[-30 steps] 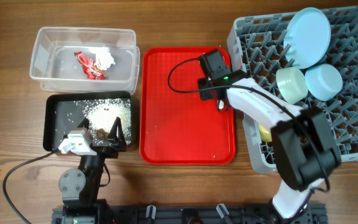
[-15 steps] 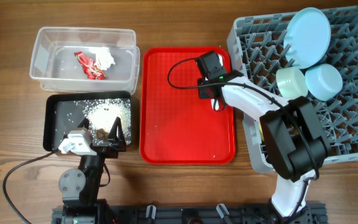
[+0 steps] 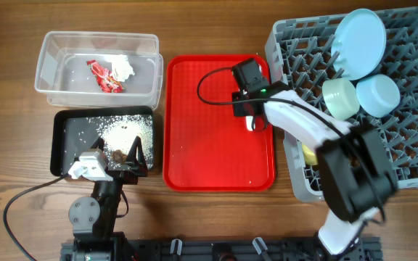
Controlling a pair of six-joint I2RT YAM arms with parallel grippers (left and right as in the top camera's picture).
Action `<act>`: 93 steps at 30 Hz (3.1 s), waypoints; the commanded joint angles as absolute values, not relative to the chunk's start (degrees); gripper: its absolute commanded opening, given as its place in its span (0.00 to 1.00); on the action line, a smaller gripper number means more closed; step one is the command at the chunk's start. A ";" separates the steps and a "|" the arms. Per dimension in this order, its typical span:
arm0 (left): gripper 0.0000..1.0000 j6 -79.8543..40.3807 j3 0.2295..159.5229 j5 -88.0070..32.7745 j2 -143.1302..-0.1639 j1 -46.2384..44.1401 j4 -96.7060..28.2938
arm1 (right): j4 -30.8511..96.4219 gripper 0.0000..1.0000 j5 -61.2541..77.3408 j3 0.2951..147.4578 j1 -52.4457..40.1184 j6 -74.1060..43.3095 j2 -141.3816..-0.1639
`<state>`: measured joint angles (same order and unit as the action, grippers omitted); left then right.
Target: Sort waste into correct bins and load items into the dishwasher rack
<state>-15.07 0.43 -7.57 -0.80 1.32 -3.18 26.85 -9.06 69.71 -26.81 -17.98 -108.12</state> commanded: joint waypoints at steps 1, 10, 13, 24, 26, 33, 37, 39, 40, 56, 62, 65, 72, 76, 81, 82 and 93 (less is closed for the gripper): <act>1.00 -13.87 0.32 -7.42 -0.38 1.78 -3.66 | 26.83 0.04 -12.12 70.08 -26.26 -17.89 -95.68; 1.00 -13.87 0.32 -7.44 -0.38 1.78 -3.66 | 28.95 0.04 -11.77 70.00 -12.01 0.75 -91.11; 1.00 -13.87 0.32 -7.44 -0.38 1.78 -3.66 | 28.58 0.04 -7.81 70.00 -10.09 9.32 -94.08; 1.00 -13.87 0.32 -7.44 -0.38 1.78 -3.66 | 32.97 0.64 -7.18 73.73 -12.19 5.80 -83.29; 1.00 -13.87 0.32 -7.44 -0.38 1.78 -3.66 | 36.12 0.68 -4.10 75.88 -13.04 5.45 -77.65; 1.00 -13.87 0.32 -7.44 -0.38 1.78 -3.66 | 38.28 1.00 13.26 76.73 -13.39 4.34 -55.40; 1.00 -13.87 0.32 -7.44 -0.38 1.78 -3.66 | 41.04 1.00 12.12 76.71 -13.39 4.47 -48.56; 1.00 -13.87 0.32 -7.44 -0.38 1.78 -3.66 | 42.37 1.00 12.16 76.71 -13.39 4.40 -46.54; 1.00 -13.87 0.32 -7.42 -0.38 1.78 -3.66 | 43.09 1.00 12.10 76.71 -13.39 4.36 -46.22; 1.00 -13.87 0.32 -7.42 -0.38 1.78 -3.66 | 45.76 1.00 11.25 76.55 -13.39 9.15 -46.63; 1.00 -13.87 0.32 -7.42 -0.38 1.78 -3.66 | 46.76 1.00 7.66 76.09 -13.32 10.59 -45.71; 1.00 -13.87 0.32 -7.44 -0.38 1.78 -3.66 | 46.52 1.00 3.20 74.19 -13.21 10.68 -43.33; 1.00 -13.87 0.32 -7.44 -0.38 1.78 -3.66 | 32.18 1.00 5.02 53.95 -11.97 13.50 -29.39; 1.00 -13.87 0.32 -7.44 -0.38 1.78 -3.66 | 20.16 1.00 9.93 36.03 -10.13 13.43 -18.57; 1.00 -13.87 0.32 -7.44 -0.38 1.78 -3.66 | 13.54 1.00 11.18 22.09 -9.80 13.28 -7.86; 1.00 -13.87 0.32 -7.44 -0.38 1.78 -3.66 | 13.56 1.00 11.60 21.63 -9.72 13.30 -7.29; 1.00 -13.87 0.32 -7.42 -0.38 1.78 -3.66 | 13.26 1.00 11.68 19.81 -8.78 13.56 -6.98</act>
